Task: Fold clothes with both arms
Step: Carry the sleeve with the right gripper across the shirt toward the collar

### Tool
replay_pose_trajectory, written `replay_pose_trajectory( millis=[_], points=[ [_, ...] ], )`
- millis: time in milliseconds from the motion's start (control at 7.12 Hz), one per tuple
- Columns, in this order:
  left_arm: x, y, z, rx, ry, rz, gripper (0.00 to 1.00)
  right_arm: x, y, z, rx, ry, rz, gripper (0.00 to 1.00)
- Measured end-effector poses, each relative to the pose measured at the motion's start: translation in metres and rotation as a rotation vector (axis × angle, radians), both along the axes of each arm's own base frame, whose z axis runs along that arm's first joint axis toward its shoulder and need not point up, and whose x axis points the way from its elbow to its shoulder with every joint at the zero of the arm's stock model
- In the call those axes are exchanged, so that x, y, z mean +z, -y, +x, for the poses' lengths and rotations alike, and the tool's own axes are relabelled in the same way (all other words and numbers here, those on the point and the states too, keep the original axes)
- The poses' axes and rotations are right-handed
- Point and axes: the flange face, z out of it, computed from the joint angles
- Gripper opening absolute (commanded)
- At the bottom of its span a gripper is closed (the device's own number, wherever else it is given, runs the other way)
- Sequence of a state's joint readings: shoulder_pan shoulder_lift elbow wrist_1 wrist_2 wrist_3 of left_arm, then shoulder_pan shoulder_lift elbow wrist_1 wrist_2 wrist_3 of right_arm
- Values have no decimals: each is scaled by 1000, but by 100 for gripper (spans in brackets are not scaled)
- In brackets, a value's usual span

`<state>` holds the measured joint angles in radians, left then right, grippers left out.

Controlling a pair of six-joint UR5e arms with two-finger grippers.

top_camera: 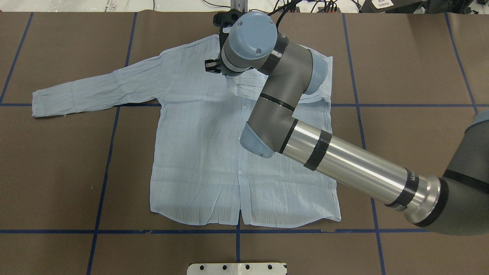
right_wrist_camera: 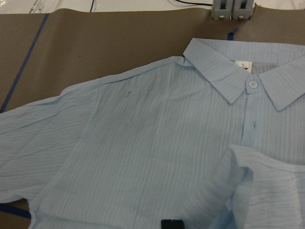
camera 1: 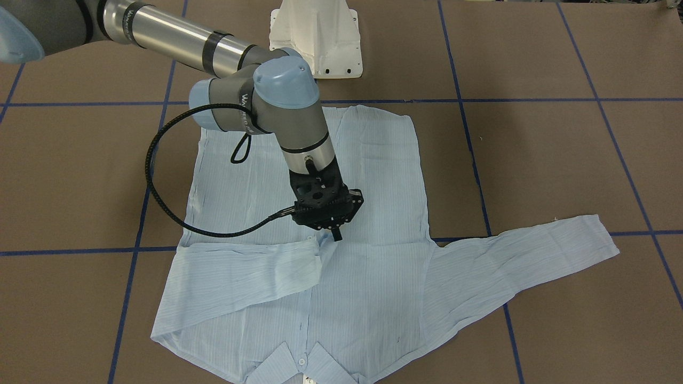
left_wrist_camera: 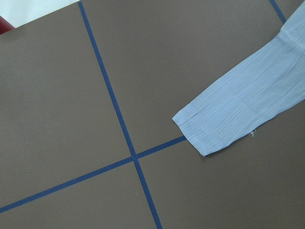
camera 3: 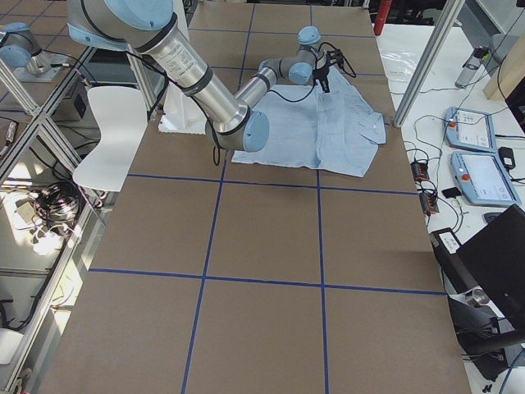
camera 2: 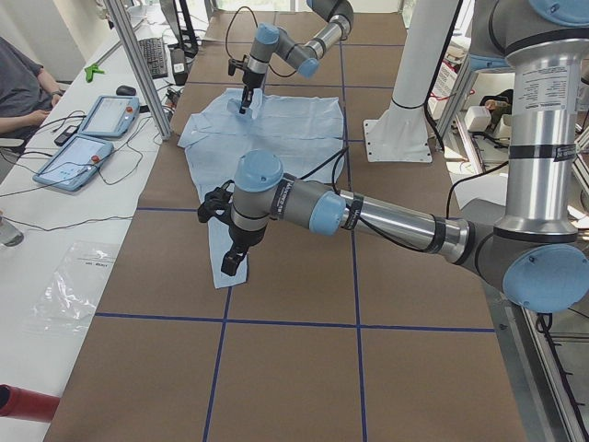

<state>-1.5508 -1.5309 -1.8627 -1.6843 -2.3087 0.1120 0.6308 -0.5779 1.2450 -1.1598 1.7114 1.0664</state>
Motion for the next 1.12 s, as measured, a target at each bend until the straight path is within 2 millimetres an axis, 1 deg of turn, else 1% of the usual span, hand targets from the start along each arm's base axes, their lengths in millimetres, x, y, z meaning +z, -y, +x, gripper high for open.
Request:
replay_pose_trajectory(
  millis=[141,281,422,562,703,984,1124],
  points=[
    [0,0,0,0,0,0,100,-14,-10,-22,0,15,13,17],
    [0,0,0,0,0,0,100,-23,-19,-41,2,15,20,99],
    [0,0,0,0,0,-1,100,-22,-30,-57,2,6,24,100],
    [1,0,0,0,0,-3,100,-17,-38,-68,7,-10,28,100],
    [2,0,0,0,0,-5,100,-12,-40,-75,13,-25,27,100],
    [0,0,1,3,-8,-2,100,-7,-38,-77,15,-55,3,100],
    [-3,-1,2,11,-29,8,100,-1,-27,-68,1,-90,-48,100]
  ],
)
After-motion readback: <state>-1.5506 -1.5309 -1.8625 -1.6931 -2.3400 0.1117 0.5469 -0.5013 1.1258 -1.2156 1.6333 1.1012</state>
